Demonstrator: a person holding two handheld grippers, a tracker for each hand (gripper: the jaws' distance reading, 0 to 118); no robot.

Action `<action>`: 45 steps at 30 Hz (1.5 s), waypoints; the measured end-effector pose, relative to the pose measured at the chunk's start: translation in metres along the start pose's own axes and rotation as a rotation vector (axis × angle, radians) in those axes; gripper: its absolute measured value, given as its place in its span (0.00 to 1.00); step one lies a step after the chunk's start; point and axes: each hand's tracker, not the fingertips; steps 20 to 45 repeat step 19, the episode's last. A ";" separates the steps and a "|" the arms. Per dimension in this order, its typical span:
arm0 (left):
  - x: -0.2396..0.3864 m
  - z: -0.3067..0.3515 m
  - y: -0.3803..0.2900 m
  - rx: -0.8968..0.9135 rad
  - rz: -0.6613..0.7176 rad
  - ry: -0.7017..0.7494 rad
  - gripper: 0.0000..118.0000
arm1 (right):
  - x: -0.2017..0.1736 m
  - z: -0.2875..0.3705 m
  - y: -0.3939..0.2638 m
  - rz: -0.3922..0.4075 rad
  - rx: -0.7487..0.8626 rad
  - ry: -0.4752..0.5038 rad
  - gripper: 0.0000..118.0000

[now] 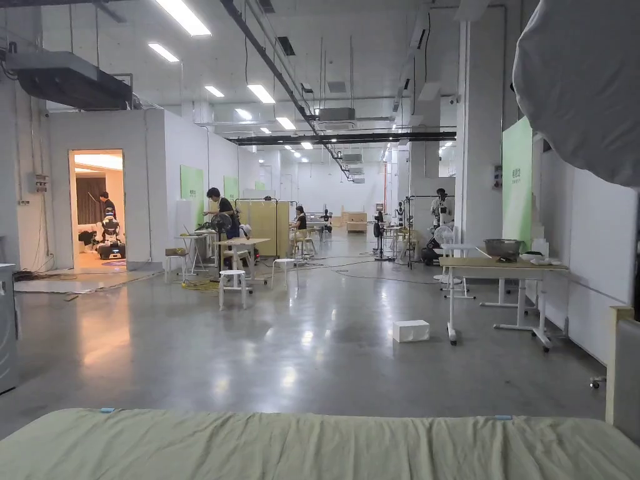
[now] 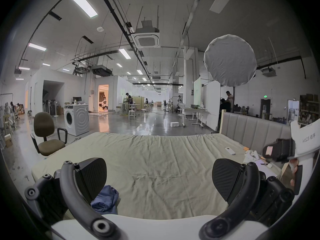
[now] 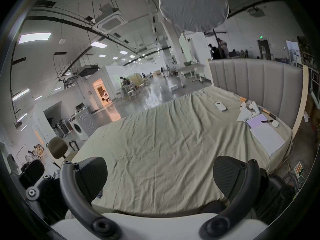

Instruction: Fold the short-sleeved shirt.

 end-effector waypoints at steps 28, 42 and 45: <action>0.001 0.001 0.003 0.002 0.008 -0.009 1.00 | 0.009 0.004 0.000 -0.046 0.070 -0.102 1.00; 0.001 0.001 0.003 0.002 0.008 -0.009 1.00 | 0.009 0.004 0.000 -0.046 0.070 -0.102 1.00; 0.001 0.001 0.003 0.002 0.008 -0.009 1.00 | 0.009 0.004 0.000 -0.046 0.070 -0.102 1.00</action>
